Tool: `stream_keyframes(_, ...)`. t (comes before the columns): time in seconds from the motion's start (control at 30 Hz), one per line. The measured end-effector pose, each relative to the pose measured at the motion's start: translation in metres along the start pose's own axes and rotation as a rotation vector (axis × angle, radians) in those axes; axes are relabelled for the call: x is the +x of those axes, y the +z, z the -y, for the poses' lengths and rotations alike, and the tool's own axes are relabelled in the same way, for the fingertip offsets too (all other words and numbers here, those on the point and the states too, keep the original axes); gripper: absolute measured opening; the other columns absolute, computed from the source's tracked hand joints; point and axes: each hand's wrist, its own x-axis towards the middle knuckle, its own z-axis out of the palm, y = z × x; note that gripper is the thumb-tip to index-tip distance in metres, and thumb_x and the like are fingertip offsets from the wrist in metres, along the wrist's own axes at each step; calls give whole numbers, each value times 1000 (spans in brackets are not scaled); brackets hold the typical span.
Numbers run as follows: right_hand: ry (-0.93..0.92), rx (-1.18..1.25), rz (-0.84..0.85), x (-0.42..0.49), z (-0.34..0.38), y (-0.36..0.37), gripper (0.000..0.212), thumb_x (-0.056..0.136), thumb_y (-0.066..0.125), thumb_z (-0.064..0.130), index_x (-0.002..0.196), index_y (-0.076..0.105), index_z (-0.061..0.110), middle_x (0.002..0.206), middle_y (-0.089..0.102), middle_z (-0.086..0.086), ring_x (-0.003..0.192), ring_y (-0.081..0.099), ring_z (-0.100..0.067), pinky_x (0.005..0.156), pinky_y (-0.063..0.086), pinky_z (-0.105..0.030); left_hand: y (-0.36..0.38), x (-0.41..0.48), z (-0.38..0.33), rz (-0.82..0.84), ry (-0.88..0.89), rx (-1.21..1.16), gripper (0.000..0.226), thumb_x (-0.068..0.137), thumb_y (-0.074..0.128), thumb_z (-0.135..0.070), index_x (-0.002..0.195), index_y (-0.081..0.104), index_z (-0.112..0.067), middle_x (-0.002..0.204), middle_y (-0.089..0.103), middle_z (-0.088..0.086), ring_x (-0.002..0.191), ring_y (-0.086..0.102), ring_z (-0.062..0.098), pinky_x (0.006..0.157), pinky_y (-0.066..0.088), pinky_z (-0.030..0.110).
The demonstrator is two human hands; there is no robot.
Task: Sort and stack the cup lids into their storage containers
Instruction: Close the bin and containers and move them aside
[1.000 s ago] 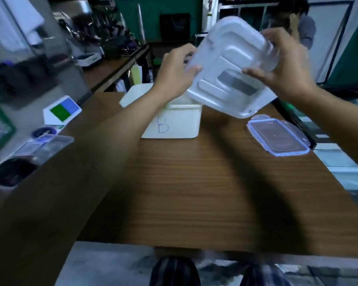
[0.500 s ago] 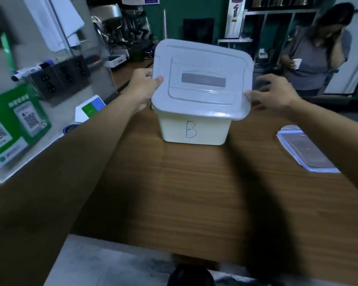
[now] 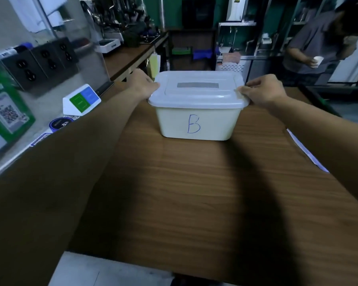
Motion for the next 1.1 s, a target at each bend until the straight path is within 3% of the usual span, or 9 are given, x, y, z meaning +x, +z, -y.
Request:
stream_keyframes(0.1,-6,-38,-19,4,0,2,34,96,77,35,116,78,7,119,74,-14,105,72,-26,93,59,-33,5,2,5,-6,2,-40,21,97,69,-27,82,63,-13,87,60,7,67,53,12,97,48,29)
stream_keyframes(0.27,-10,-107,28,6,3,5,34,104,65,33,117,78,5,128,72,-15,118,66,-27,98,49,-28,7,-2,-4,51,9,19,29,94,71,-28,75,61,-9,72,53,10,64,50,20,64,43,33)
stream_keyframes(0.37,13,-106,51,9,6,3,35,104,65,35,121,77,7,129,72,-15,111,67,-27,105,52,-35,3,-3,-11,54,6,55,27,93,74,-27,78,72,-4,69,60,13,88,68,31,77,51,47)
stream_keyframes(0.43,51,-79,69,11,8,1,33,102,69,35,119,77,8,122,73,-16,94,71,-27,95,62,-41,2,-1,-13,60,-3,58,33,91,76,-27,76,71,2,69,59,16,104,67,34,67,49,44)
stream_keyframes(0.5,90,-31,77,11,9,0,29,99,75,32,113,78,7,120,71,-15,82,74,-26,71,68,-40,1,1,-11,46,-23,60,36,88,79,-28,65,63,-6,62,52,7,83,67,25,53,39,31)
stream_keyframes(0.6,144,-34,88,8,11,-4,30,93,82,32,106,76,6,121,69,-16,80,76,-29,52,65,-39,-4,6,-5,40,-56,66,36,80,85,-35,85,73,-2,80,66,7,77,63,20,63,46,33)
stream_keyframes(0.73,235,-49,146,5,13,-11,42,89,85,39,108,72,5,109,73,-18,75,75,-32,63,64,-39,-12,8,0,71,-105,42,57,75,89,-45,106,76,1,100,69,11,89,61,22,75,49,38)
stream_keyframes(0.93,254,39,139,2,10,-7,36,94,81,36,119,71,12,115,73,-12,87,77,-30,70,65,-43,-7,4,-3,12,-141,29,58,75,90,-48,101,73,1,102,68,10,91,61,21,73,46,34)
stream_keyframes(1.1,372,223,155,-1,14,-4,41,91,84,28,116,68,-1,100,76,-15,73,75,-27,54,65,-40,-2,-1,-1,5,-236,-80,82,68,90,-57,128,68,-4,135,64,10,125,60,27,90,52,35)
